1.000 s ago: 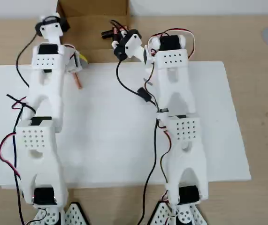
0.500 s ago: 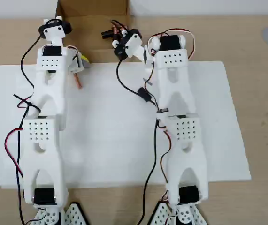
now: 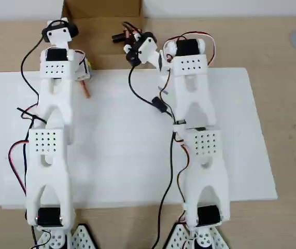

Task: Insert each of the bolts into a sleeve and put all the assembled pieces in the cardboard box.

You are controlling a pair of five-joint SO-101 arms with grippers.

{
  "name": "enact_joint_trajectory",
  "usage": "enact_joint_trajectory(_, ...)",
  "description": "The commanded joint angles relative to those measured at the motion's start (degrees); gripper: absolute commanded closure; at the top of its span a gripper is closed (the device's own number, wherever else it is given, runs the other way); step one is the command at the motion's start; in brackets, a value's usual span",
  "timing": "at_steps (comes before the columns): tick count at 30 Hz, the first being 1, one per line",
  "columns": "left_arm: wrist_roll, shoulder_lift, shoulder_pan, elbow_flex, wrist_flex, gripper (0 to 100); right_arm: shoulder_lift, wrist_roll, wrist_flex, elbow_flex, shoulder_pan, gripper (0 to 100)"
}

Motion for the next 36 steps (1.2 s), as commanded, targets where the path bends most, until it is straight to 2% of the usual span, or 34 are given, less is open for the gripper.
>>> enact_joint_trajectory(1, 2.02, -0.84, -0.88, -3.34, 0.97, 93, -4.44, -0.62, 0.88, -0.75, 0.57, 89.3)
enact_joint_trajectory(17, 2.29, -1.10, -0.97, -3.43, 2.64, 97, -4.44, -0.70, 0.88, -0.75, -1.01, 89.4)
enact_joint_trajectory(20, 5.01, -1.36, -1.58, -3.78, 2.46, 99, -4.53, -1.58, 0.88, -0.75, -1.01, 89.4)
enact_joint_trajectory(26, 10.81, -0.84, -5.01, -12.22, 5.19, 99, -4.53, -3.08, 0.88, -0.75, -0.92, 89.4)
enact_joint_trajectory(32, 11.60, -0.84, -4.22, -17.23, 8.26, 99, -7.43, -6.15, 0.97, -0.31, -0.84, 89.4)
enact_joint_trajectory(36, 11.16, -0.75, -2.55, -17.76, 10.55, 99, -11.56, -6.77, 0.97, 6.20, -0.84, 89.5)
